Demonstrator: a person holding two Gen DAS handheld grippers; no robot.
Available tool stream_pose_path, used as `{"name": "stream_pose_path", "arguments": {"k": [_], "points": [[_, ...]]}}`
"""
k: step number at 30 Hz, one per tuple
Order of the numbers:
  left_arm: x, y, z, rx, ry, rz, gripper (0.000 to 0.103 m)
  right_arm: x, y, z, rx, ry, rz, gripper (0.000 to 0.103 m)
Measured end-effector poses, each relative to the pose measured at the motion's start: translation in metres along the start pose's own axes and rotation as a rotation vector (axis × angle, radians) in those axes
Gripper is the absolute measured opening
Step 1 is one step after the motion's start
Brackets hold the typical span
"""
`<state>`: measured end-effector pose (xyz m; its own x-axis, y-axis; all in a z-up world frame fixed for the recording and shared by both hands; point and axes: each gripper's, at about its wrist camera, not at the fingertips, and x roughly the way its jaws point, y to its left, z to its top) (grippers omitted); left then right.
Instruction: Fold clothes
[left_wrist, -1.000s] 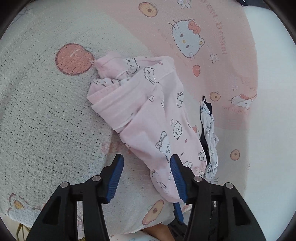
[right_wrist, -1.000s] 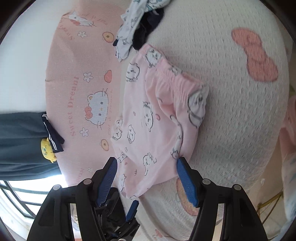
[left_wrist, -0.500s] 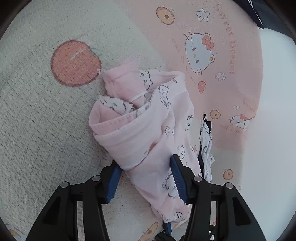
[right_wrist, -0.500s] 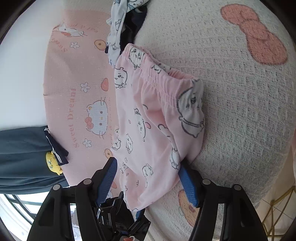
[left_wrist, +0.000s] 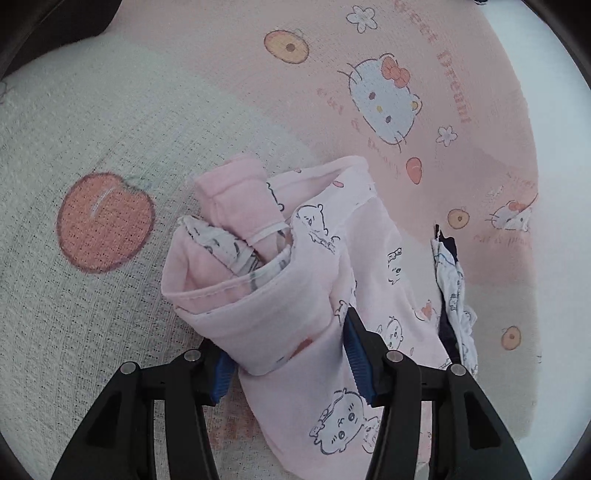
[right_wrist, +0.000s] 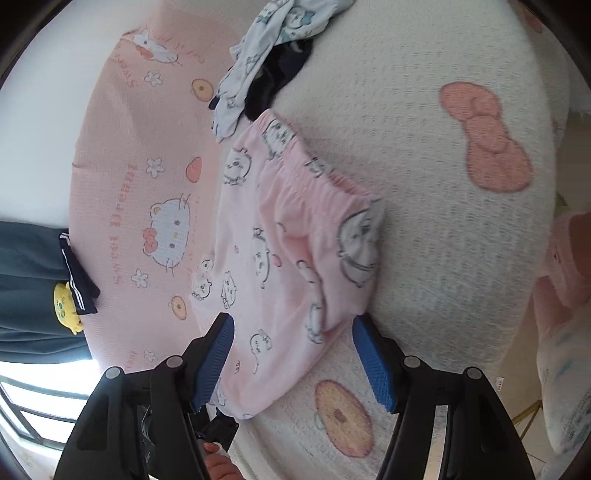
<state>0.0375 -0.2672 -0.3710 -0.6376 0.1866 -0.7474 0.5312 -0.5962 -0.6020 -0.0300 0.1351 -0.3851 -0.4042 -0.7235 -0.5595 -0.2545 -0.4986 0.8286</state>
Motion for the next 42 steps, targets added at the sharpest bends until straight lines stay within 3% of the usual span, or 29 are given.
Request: {"name": "stream_pose_path", "arguments": {"k": [5, 9, 15, 17, 18, 19, 21, 26, 30, 37, 42], "points": [[0.002, -0.010, -0.002, 0.077, -0.024, 0.078, 0.049, -0.001, 0.000, 0.007, -0.002, -0.033, 0.011, 0.066], [0.005, -0.017, -0.004, 0.144, -0.034, 0.136, 0.033, 0.007, 0.014, 0.012, -0.114, -0.075, -0.022, 0.066], [0.006, -0.027, -0.006, 0.227, -0.060, 0.222, 0.022, 0.013, 0.025, 0.012, -0.223, -0.105, -0.083, 0.065], [0.001, -0.029, -0.007, 0.234, -0.087, 0.245, 0.019, 0.016, 0.031, 0.008, -0.298, -0.108, -0.151, 0.049], [-0.002, -0.029, -0.008, 0.234, -0.097, 0.255, 0.018, 0.017, 0.034, 0.007, -0.335, -0.110, -0.186, 0.027], [-0.004, -0.029, -0.008, 0.229, -0.099, 0.264, 0.018, 0.018, 0.038, 0.005, -0.373, -0.111, -0.220, 0.019], [-0.010, -0.030, -0.009, 0.235, -0.107, 0.288, 0.018, 0.020, 0.044, 0.002, -0.447, -0.114, -0.289, 0.019], [-0.028, -0.037, -0.012, 0.303, -0.145, 0.342, 0.018, 0.013, 0.039, 0.002, -0.418, -0.097, -0.283, 0.016], [-0.036, -0.033, -0.016, 0.321, -0.143, 0.350, 0.018, 0.005, 0.041, 0.000, -0.390, -0.136, -0.307, 0.016], [-0.035, -0.015, -0.013, 0.218, -0.089, 0.306, 0.018, -0.002, 0.041, -0.003, -0.420, -0.126, -0.352, 0.016], [-0.054, -0.025, -0.038, 0.320, -0.119, 0.353, 0.018, -0.003, 0.036, 0.004, -0.403, -0.109, -0.380, 0.016]]}}
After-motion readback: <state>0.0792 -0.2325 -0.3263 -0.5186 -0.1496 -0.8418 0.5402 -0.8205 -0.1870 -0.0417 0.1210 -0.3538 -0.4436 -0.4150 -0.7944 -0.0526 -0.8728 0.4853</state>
